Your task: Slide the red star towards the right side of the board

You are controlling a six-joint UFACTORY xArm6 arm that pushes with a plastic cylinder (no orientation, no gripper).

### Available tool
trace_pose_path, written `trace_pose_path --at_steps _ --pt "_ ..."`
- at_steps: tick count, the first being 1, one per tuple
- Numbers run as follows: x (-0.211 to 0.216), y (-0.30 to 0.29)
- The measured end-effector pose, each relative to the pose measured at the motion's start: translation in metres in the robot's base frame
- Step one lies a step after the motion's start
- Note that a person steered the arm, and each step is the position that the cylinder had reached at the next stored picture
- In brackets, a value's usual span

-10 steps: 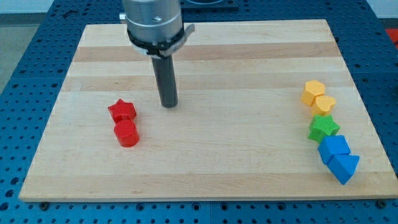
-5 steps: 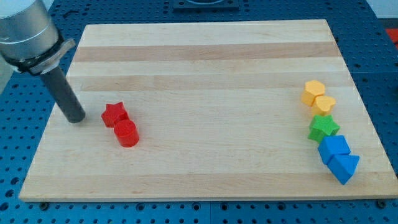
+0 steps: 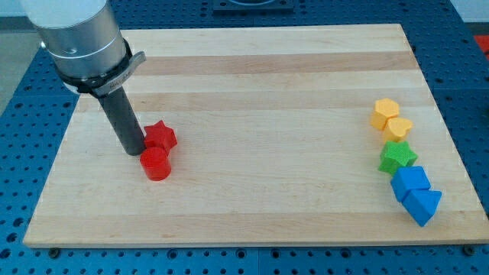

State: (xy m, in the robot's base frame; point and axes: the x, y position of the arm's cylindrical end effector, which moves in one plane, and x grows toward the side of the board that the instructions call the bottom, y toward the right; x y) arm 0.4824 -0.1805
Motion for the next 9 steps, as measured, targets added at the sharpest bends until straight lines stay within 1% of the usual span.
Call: trace_pose_path --at_steps 1,2,4,5,6,7,8,9 --pt "-0.009 0.049" --pt "-0.040 0.141" --pt "-0.040 0.145" --pt "-0.040 0.234" --pt "-0.041 0.262" --pt "-0.041 0.262" --pt "-0.064 0.303" --pt "-0.069 0.310"
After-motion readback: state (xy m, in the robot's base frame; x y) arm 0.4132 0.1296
